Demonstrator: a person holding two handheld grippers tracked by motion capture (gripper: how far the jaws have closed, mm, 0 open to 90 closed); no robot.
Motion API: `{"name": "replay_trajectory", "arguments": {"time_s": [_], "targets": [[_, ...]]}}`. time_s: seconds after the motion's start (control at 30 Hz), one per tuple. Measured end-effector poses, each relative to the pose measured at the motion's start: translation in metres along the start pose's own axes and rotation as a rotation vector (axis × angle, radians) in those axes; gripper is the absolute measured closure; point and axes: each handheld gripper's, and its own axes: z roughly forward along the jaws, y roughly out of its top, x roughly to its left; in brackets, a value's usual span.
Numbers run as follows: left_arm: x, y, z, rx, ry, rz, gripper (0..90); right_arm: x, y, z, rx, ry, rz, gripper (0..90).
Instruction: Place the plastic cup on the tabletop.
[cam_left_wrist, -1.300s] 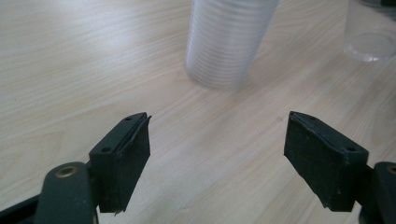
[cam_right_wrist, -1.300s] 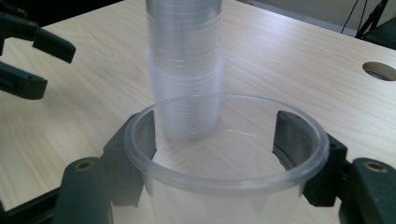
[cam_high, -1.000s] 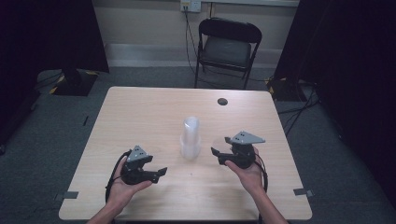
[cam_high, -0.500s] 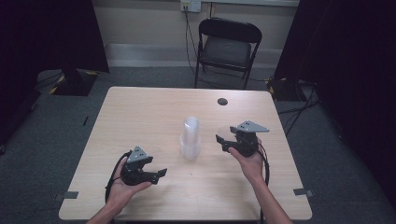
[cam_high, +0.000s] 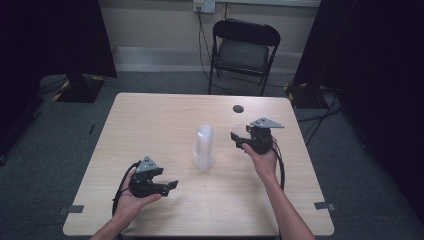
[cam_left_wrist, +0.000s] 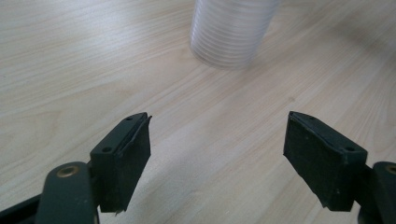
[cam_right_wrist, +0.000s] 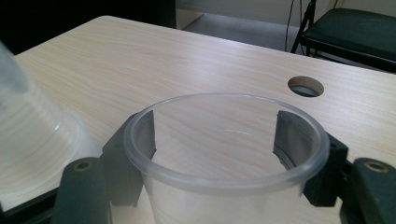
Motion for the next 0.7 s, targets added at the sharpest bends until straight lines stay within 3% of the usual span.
{"name": "replay_trajectory", "arguments": {"time_s": [0.3, 0.7], "targets": [[0.0, 0.003, 0.003, 0.004, 0.011, 0.006, 23.1, -0.006, 0.0, 0.025, 0.013, -0.01, 0.034, 29.0], [-0.005, 0.002, 0.003, 0.002, 0.007, 0.027, 23.9, -0.016, -0.007, 0.05, 0.044, -0.05, 0.038, 27.9]]}}
